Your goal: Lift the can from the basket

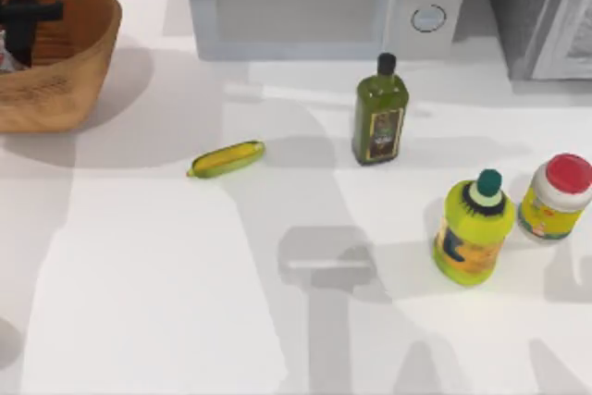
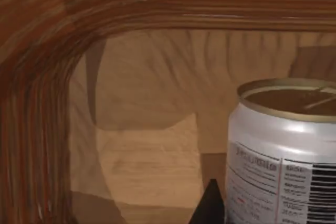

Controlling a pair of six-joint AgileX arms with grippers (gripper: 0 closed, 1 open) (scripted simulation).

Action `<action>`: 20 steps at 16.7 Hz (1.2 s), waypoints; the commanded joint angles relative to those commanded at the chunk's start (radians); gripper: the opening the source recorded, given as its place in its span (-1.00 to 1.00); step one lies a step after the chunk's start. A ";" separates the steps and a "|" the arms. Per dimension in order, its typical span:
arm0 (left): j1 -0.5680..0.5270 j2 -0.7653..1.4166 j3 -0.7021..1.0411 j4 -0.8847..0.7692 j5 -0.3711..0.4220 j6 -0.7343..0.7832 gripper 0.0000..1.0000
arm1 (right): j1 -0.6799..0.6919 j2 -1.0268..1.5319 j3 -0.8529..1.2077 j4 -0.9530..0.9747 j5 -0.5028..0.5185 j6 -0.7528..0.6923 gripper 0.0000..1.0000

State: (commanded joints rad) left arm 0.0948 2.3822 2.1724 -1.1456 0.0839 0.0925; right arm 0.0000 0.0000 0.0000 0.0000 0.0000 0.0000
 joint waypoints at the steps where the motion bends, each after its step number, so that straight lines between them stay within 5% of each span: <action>1: -0.002 -0.063 -0.057 0.032 -0.002 -0.003 -1.00 | 0.000 0.000 0.000 0.000 0.000 0.000 1.00; 20: -0.083 -2.167 -1.957 1.014 -0.074 -0.080 -1.00 | 0.000 0.000 0.000 0.000 0.000 0.000 1.00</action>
State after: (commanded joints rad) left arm 0.0115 0.2153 0.2155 -0.1321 0.0098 0.0124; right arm 0.0000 0.0000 0.0000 0.0000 0.0000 0.0000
